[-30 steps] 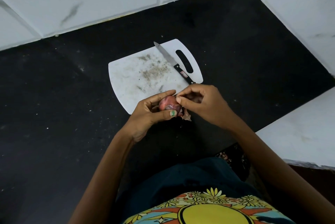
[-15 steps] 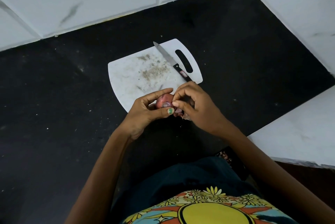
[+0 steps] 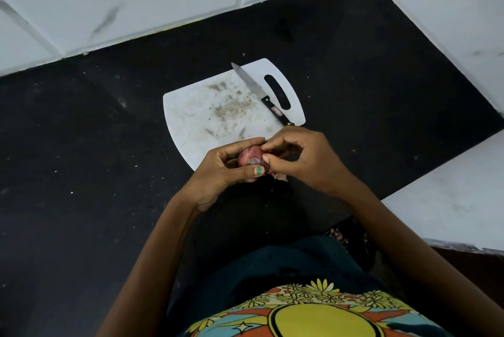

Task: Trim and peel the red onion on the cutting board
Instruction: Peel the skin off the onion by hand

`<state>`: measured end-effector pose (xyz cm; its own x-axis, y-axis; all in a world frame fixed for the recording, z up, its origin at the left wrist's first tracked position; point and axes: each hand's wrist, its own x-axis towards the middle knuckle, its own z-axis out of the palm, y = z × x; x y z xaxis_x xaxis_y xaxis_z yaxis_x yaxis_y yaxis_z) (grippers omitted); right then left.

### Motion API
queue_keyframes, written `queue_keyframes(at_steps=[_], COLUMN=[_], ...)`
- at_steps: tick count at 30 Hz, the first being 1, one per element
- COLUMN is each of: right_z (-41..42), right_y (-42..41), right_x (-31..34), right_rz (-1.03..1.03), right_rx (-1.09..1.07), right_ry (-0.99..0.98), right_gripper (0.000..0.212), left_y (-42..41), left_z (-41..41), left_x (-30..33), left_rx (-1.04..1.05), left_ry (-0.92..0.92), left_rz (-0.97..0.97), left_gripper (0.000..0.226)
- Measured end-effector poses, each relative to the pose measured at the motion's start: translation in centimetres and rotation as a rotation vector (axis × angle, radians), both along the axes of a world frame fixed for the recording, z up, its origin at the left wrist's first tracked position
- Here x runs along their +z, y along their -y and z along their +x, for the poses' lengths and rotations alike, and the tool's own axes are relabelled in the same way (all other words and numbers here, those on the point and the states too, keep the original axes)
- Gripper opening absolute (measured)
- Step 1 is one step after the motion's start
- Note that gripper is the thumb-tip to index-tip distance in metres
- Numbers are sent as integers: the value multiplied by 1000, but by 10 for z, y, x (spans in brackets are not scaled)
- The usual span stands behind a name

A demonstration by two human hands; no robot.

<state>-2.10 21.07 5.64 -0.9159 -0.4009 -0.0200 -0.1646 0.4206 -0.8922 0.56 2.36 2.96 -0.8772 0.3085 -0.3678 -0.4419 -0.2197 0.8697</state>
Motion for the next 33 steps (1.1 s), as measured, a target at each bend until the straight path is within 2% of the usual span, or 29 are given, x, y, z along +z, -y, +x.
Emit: queue_keyframes(at_steps=[6,11,15,22,26,33], right_z=[-2,1,4,6,10,7], right_y=[4,0,2,10,15,11], right_x=[-2,-2,-6,-10,-12,-17], right_rz=[120,-21,-49,-55,-94,-274], right_rx=[-27,-10,13,-62,-103,-295], right_ry=[-168,22,-28,-134,-67,272], right_gripper=[4,13,18,5,1,5], left_y=[-3,0,0,-2,-3,-2], left_z=[1,2,0,-1,0,3], left_x=[-1,-5,-3,-1,-2,-5], left_rx=[-19,21,12,42,63,90], left_ry=[-13,10,0,-7,-7,37], left_rz=[-1,-1,-3,5,19,117], left_gripper=[49,49,50,51,51,49])
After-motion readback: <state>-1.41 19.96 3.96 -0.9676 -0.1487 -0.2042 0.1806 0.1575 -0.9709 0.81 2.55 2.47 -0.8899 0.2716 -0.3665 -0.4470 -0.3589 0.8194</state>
